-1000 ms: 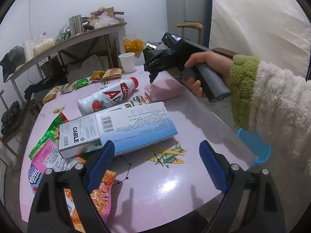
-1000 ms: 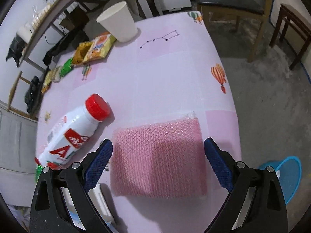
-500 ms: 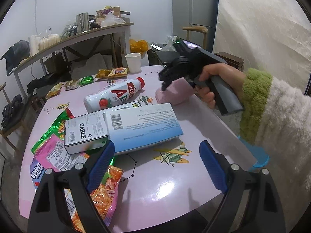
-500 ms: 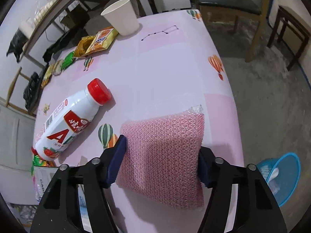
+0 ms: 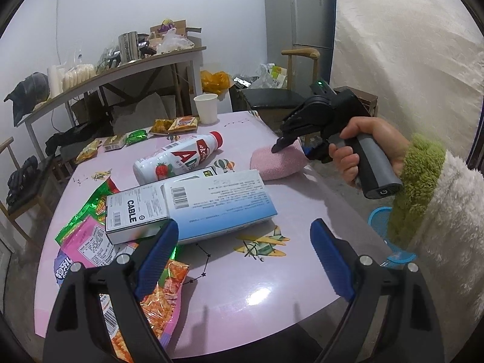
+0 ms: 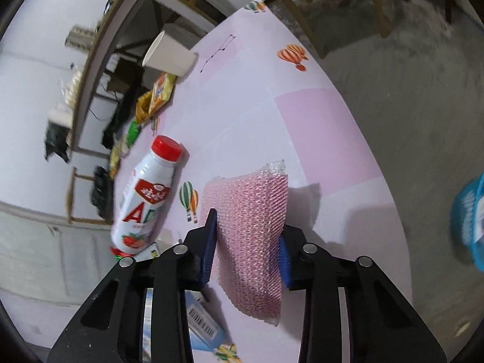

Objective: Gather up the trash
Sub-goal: 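Close the right gripper on the pink mesh sponge and lift it, then grasp the white-blue paper card with the left gripper while the right gripper holds the sponge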

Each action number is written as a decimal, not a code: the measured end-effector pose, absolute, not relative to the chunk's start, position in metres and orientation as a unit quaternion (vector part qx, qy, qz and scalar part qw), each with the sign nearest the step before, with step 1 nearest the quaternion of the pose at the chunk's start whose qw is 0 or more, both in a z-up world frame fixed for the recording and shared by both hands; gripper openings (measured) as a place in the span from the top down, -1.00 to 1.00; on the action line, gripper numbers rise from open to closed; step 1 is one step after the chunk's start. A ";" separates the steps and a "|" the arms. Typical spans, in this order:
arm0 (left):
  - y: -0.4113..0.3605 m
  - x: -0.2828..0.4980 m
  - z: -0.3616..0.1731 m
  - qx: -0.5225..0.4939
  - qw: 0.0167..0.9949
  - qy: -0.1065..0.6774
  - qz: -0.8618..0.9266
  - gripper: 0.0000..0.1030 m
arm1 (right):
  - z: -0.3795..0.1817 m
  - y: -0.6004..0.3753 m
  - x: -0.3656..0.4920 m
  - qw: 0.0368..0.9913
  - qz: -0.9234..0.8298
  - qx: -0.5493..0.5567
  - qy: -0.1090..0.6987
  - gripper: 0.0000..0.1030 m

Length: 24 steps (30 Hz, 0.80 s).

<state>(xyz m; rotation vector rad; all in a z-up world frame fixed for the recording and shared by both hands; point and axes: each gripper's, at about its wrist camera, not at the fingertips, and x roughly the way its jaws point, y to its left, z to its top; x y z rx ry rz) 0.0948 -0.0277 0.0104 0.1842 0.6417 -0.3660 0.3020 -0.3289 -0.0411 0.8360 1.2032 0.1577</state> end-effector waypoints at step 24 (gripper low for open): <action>-0.015 0.086 0.035 0.240 0.894 0.263 -0.271 -0.78 | -0.050 -0.389 0.247 0.703 0.106 0.513 0.481 0.45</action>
